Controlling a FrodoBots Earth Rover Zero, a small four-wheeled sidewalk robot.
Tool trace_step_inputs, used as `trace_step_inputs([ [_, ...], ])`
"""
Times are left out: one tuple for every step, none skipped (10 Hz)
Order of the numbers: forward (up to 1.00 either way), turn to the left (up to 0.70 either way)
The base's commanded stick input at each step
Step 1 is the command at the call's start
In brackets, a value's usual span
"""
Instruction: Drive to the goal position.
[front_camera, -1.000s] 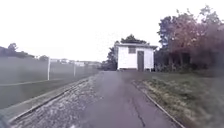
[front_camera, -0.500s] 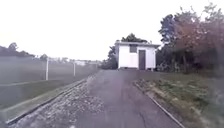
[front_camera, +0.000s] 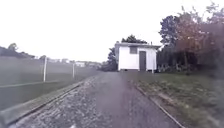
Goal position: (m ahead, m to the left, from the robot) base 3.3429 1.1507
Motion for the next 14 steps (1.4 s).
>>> trace_step_inputs([
  [0.70,-0.11],
  [0.70,-0.11],
  [0.70,-0.08],
  [0.70,-0.03],
  [0.70,0.00],
  [0.70,0.00],
  [0.70,0.00],
  [0.70,0.00],
  [0.70,0.00],
  [0.70,0.00],
  [0.70,0.00],
  [0.70,0.00],
  [0.70,0.00],
  [0.70,0.00],
])
